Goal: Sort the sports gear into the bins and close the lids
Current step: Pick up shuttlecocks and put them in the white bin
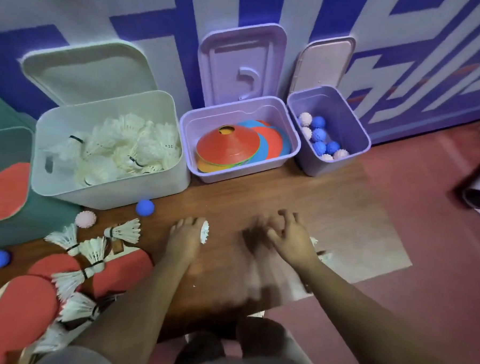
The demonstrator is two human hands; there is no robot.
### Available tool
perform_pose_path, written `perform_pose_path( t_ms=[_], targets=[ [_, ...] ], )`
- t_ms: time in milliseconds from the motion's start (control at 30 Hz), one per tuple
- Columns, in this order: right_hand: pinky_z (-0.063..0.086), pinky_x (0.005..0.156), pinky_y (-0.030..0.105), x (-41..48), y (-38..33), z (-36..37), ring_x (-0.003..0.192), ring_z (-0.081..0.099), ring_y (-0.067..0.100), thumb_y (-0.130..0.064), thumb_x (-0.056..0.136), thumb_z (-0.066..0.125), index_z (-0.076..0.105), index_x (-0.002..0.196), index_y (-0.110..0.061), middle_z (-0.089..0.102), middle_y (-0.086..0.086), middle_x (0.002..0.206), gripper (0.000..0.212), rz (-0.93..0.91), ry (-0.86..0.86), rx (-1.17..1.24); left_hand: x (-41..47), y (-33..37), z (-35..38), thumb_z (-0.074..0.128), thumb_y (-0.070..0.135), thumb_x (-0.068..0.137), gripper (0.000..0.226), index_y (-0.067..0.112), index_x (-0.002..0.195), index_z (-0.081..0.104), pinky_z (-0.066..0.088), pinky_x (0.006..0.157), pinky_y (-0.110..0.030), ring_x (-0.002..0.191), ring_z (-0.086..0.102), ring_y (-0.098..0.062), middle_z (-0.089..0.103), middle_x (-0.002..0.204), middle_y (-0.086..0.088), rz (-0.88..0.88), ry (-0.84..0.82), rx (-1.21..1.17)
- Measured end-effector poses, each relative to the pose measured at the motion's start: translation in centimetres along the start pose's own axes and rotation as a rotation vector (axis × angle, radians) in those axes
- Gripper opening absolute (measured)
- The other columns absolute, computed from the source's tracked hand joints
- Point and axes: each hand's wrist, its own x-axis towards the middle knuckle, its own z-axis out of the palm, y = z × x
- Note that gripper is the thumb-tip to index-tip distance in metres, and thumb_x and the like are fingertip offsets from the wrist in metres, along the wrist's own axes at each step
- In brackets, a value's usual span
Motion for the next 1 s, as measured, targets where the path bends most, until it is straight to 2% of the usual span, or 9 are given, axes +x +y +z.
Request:
perform_pose_path(
  t_ms=[100,233,367,500,667,733,833,933,1000],
  targets=[
    [0.041,0.097,0.039,-2.1,2.9,-0.9,0.118,0.05,0.037,-0.035,0.086,0.064,0.047,0.136,-0.009,0.05,0.014,0.129,0.059,0.128,0.061,-0.032,-0.6,1.8,1.0,0.065,0.022,0.085,0.05,0.027,0.132,0.049,0.037,0.097,-0.038,0.114,0.05,-0.027,0.056,0.123,-0.004,0.04,0.049,-0.068],
    [0.041,0.099,0.04,-4.8,6.5,-2.0,0.119,0.047,0.034,-0.038,0.083,0.066,0.049,0.129,-0.01,0.05,0.014,0.124,0.057,0.259,0.152,-0.046,-1.6,5.6,1.9,0.079,0.02,0.074,0.055,0.017,0.124,0.059,0.048,0.092,-0.042,0.104,0.059,-0.035,0.063,0.111,-0.012,0.15,0.057,-0.44],
    [0.04,0.102,0.04,-7.3,8.5,-0.4,0.12,0.045,0.032,-0.046,0.079,0.068,0.054,0.125,-0.011,0.05,0.014,0.122,0.059,0.34,0.224,-0.08,-2.9,9.2,1.8,0.083,0.027,0.073,0.062,0.011,0.128,0.057,0.043,0.094,-0.033,0.107,0.058,-0.029,0.061,0.116,-0.012,0.19,-0.029,-0.558],
    [0.032,0.106,0.042,-8.2,9.9,1.0,0.124,0.041,0.034,-0.051,0.075,0.072,0.059,0.118,-0.016,0.045,0.014,0.128,0.057,0.321,0.355,-0.142,-3.8,10.7,2.2,0.082,0.032,0.074,0.059,0.01,0.125,0.059,0.045,0.094,-0.034,0.109,0.058,-0.028,0.062,0.117,-0.01,0.205,-0.042,-0.562],
    [0.018,0.113,0.057,-7.4,12.4,2.6,0.133,0.031,0.031,-0.053,0.074,0.068,0.057,0.122,-0.017,0.037,0.01,0.136,0.061,0.324,0.327,-0.154,-4.1,11.5,2.9,0.08,0.034,0.076,0.053,0.009,0.118,0.06,0.046,0.091,-0.035,0.105,0.059,-0.028,0.063,0.113,-0.011,0.204,-0.04,-0.552],
    [0.018,0.115,0.056,-6.9,13.1,2.9,0.132,0.031,0.031,-0.043,0.074,0.072,0.061,0.115,-0.015,0.038,0.011,0.136,0.051,0.297,0.377,-0.122,-4.0,11.7,3.6,0.08,0.036,0.076,0.052,0.011,0.118,0.06,0.047,0.092,-0.035,0.106,0.059,-0.025,0.064,0.113,-0.009,0.212,-0.046,-0.564],
    [0.022,0.112,0.043,-6.1,13.9,3.0,0.126,0.039,0.034,-0.039,0.076,0.074,0.069,0.101,-0.013,0.041,0.011,0.136,0.036,0.252,0.434,-0.078,-3.7,11.7,4.4,0.08,0.038,0.075,0.051,0.016,0.117,0.06,0.049,0.093,-0.037,0.104,0.061,-0.02,0.065,0.111,-0.003,0.203,-0.075,-0.601],
    [0.025,0.112,0.053,-5.3,14.6,3.9,0.132,0.037,0.034,-0.045,0.079,0.07,0.07,0.084,-0.013,0.042,0.015,0.136,0.032,0.189,0.436,-0.15,-3.2,11.7,4.8,0.079,0.042,0.074,0.052,0.019,0.116,0.06,0.05,0.093,-0.04,0.103,0.062,-0.018,0.064,0.111,0.001,0.181,-0.097,-0.603],
    [0.024,0.11,0.059,-4.7,14.3,4.7,0.137,0.031,0.035,-0.049,0.08,0.069,0.07,0.087,-0.015,0.039,0.016,0.141,0.035,0.146,0.39,-0.193,-2.8,11.4,4.7,0.077,0.043,0.075,0.052,0.019,0.118,0.059,0.05,0.093,-0.041,0.103,0.061,-0.018,0.063,0.113,0.0,0.144,-0.097,-0.59]
  ],
)
